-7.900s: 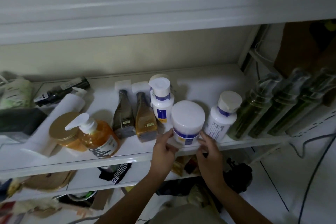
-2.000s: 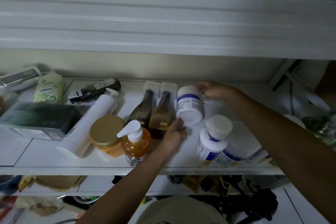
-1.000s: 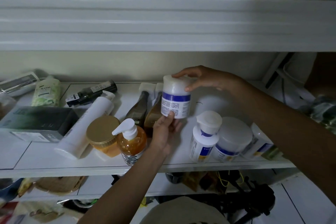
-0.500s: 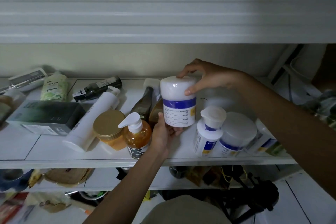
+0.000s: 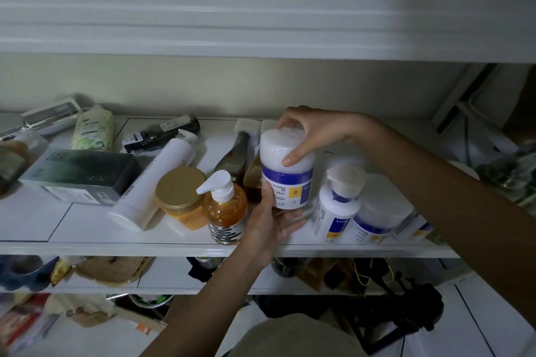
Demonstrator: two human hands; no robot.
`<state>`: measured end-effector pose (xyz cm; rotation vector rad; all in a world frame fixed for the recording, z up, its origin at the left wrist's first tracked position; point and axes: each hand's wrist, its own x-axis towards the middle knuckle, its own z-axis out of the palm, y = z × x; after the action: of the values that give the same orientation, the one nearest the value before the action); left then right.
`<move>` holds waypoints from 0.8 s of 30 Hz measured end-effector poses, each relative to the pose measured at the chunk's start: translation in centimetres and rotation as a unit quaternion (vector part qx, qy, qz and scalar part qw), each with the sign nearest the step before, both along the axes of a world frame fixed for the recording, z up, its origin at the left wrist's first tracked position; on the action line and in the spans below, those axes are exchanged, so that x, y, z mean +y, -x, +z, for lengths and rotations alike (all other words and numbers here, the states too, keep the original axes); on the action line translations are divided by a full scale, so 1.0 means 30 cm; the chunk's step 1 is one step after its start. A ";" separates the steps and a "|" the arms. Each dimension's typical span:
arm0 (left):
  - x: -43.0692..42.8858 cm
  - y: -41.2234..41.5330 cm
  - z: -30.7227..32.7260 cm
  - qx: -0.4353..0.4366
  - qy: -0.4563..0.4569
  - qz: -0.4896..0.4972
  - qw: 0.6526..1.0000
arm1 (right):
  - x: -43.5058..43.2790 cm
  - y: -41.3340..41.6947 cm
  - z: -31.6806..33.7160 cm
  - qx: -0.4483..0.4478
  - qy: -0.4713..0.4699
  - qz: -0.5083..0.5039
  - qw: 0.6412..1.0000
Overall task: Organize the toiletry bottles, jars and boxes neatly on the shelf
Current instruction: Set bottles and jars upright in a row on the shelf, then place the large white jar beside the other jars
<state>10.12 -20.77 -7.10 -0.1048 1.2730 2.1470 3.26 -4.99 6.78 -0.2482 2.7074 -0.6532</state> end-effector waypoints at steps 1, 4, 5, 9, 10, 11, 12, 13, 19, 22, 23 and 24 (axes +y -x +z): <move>-0.007 -0.003 0.000 0.005 0.003 -0.010 1.000 | -0.004 0.000 0.004 -0.001 -0.009 0.004 1.000; -0.023 -0.021 -0.012 0.017 0.013 -0.036 0.999 | -0.021 -0.007 0.010 -0.007 -0.027 0.012 1.000; -0.028 -0.031 -0.022 0.017 0.020 -0.039 0.999 | -0.027 -0.010 0.008 -0.011 -0.038 0.020 0.999; -0.046 -0.067 -0.053 -0.010 0.044 -0.030 0.999 | -0.051 -0.026 -0.011 -0.049 -0.069 0.044 0.995; -0.051 -0.070 -0.059 -0.021 0.046 -0.025 0.998 | -0.057 -0.028 -0.021 -0.058 -0.073 0.044 0.995; -0.056 -0.071 -0.065 -0.032 0.048 -0.019 0.998 | -0.062 -0.027 -0.032 -0.065 -0.072 0.042 0.994; -0.060 -0.072 -0.068 -0.040 0.048 -0.014 0.998 | -0.068 -0.026 -0.042 -0.070 -0.068 0.042 0.994; -0.063 -0.072 -0.074 -0.043 0.049 -0.010 0.998 | -0.072 -0.025 -0.050 -0.073 -0.063 0.042 0.994; -0.059 -0.071 -0.074 -0.070 0.043 0.035 0.996 | -0.083 -0.023 -0.067 -0.071 -0.100 0.044 0.991; -0.055 -0.067 -0.080 -0.074 0.056 0.056 0.994 | -0.090 -0.041 -0.081 -0.063 -0.133 0.044 0.988; -0.053 -0.064 -0.083 -0.070 0.066 0.057 0.994 | -0.092 -0.046 -0.086 -0.058 -0.142 0.045 0.987; -0.050 -0.063 -0.085 -0.067 0.076 0.057 0.993 | -0.094 -0.051 -0.091 -0.052 -0.152 0.046 0.986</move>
<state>12.01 -22.27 -9.64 -0.3875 1.3789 2.0952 4.78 -7.82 4.06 -0.2518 2.6300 -0.2154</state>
